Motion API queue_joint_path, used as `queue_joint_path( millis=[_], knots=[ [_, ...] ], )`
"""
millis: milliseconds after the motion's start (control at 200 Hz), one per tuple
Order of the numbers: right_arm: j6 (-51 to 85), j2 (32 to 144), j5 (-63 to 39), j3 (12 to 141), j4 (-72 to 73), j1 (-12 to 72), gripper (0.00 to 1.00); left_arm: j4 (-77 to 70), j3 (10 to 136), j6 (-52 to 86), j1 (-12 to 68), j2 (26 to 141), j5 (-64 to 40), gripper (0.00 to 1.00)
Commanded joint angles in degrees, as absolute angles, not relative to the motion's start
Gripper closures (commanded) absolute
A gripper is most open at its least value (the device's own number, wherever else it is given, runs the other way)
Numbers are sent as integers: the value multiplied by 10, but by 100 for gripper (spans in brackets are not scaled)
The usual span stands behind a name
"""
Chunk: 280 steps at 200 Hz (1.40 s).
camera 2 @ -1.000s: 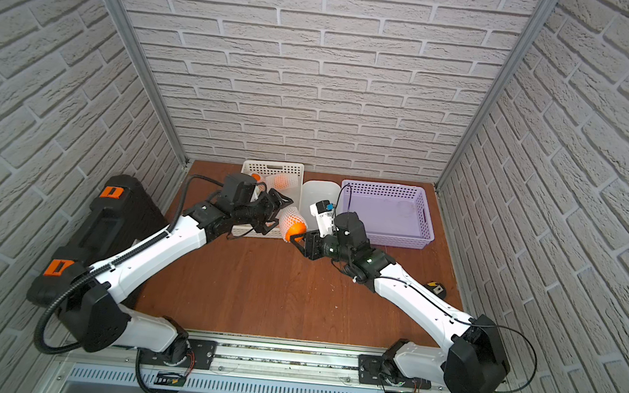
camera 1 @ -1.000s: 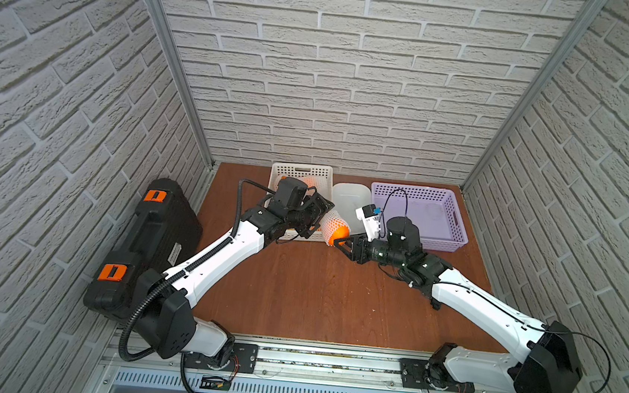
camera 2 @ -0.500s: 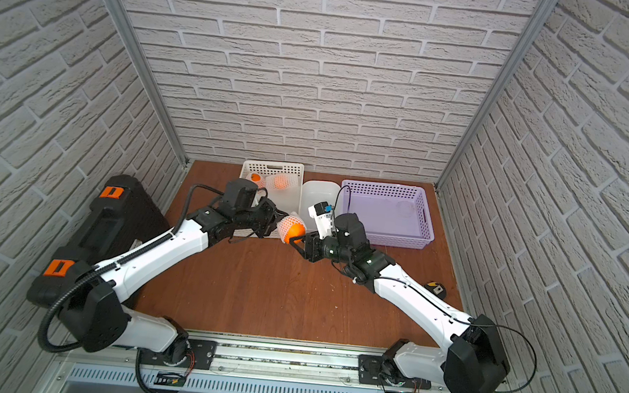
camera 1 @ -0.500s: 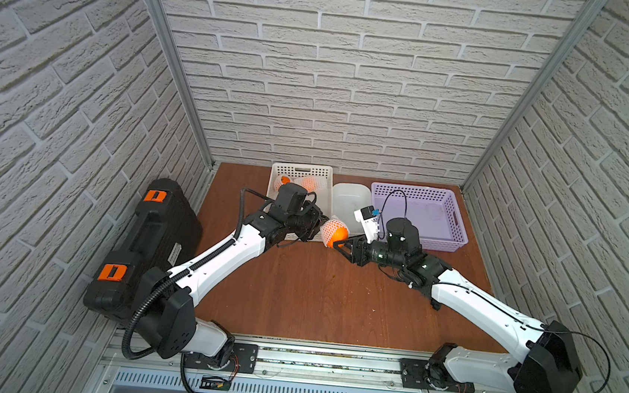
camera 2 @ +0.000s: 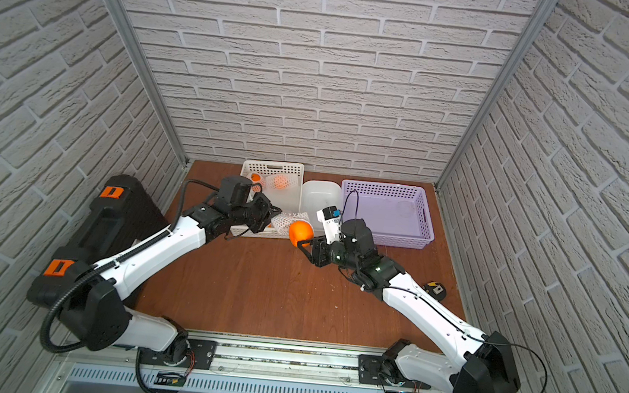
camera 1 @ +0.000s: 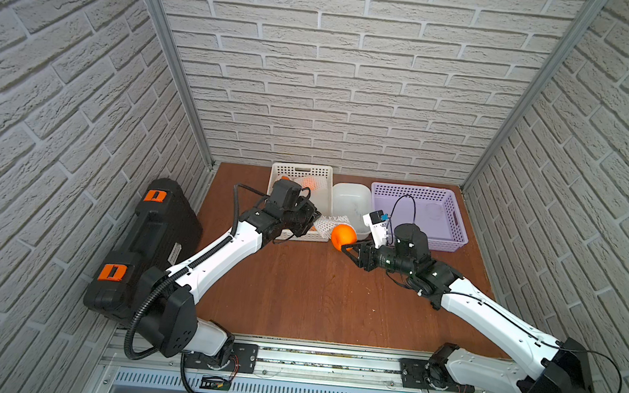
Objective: Remove foam nets from oranges
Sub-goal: Remove the foam net from the orange, then place the foam net into the storage box.
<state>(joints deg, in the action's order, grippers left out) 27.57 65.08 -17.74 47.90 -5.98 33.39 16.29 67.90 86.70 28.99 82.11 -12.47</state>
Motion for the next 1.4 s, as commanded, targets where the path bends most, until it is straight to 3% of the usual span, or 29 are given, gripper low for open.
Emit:
queue_joint_path(
  millis=[0,310,640,720,765,810,885,955,1225,1395],
  knots=[
    [302,620,-129,464,-75,280,82,153,721,799,280,857,-67,90],
    [322,659,-79,518,-129,148,80,178,930,613,321,1068,30,87],
    [322,728,-60,550,-119,74,79,212,1194,523,342,1306,2,75],
    [316,734,-61,552,-119,67,79,215,1239,504,347,1339,-3,66],
    [314,739,-61,554,-121,64,79,217,1259,495,351,1354,-3,52],
    [314,746,-62,555,-119,59,79,218,1273,489,352,1363,-4,35],
    [319,763,-64,557,-116,51,79,215,1285,483,354,1371,-18,16],
    [326,780,-72,557,-105,44,78,215,1285,474,354,1365,-18,7],
    [335,857,-96,603,-96,33,73,221,1261,446,355,1291,-16,2],
    [352,922,-116,653,-87,30,63,214,1209,409,353,1190,27,2]
  ],
)
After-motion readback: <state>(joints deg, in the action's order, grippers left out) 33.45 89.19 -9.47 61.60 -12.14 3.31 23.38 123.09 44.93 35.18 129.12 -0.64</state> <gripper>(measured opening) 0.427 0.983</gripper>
